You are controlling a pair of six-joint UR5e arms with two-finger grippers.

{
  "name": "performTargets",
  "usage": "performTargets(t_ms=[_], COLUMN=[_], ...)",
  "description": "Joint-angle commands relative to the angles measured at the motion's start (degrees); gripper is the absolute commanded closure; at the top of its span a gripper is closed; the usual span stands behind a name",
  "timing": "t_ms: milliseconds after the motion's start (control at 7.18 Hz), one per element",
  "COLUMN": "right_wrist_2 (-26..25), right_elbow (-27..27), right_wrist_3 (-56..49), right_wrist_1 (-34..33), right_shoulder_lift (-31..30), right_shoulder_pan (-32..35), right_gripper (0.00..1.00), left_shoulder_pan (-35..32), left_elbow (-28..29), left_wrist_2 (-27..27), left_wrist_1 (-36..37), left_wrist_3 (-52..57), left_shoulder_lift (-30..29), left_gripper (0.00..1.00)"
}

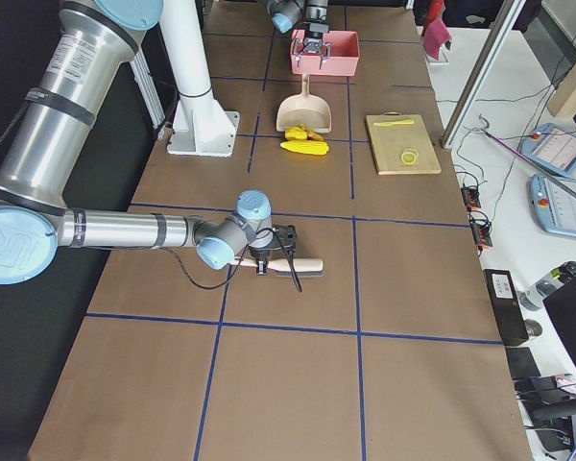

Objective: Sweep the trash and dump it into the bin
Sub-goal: 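Reach the left gripper to the beige dustpan handle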

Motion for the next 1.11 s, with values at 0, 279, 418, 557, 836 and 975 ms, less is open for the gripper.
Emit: performTargets(t_ms=[0,279,418,557,836,975], right_wrist_2=[0.1,0.18,0.18,0.18,0.18,0.18], right_elbow=[-0.06,-0.32,-0.33,-0.33,-0.33,-0.33], right_wrist_3=[0.06,0.14,0.06,0.14,0.14,0.06], right_wrist_1=[-0.06,-0.15,-0.24,-0.33,-0.5,-0.5], right_shoulder_lift=[0.01,0.01,0.01,0.01,0.01,0.01], right_shoulder_pan=[-0.01,-0.01,-0.01,-0.01,-0.01,-0.01], right_gripper=[1.0,1.0,1.0,1.0,1.0,1.0], left_shoulder_pan=[3.84,5.62,5.62,5.71,5.71,5.71], left_elbow=[0.23,4.51,6.1,6.99,9.45,10.42], left_wrist_2=[5.64,8.04,7.86,7.86,7.77,7.6], left_wrist_1=[-0.08,-1.65,-4.62,-5.35,-5.44,-5.44], left_wrist_3=[3.03,3.38,3.03,2.86,3.3,3.12], left_shoulder_lift=[-0.15,-0.32,-0.15,0.38,0.38,0.38], left_gripper=[0.0,0.0,0.0,0.0,0.0,0.0])
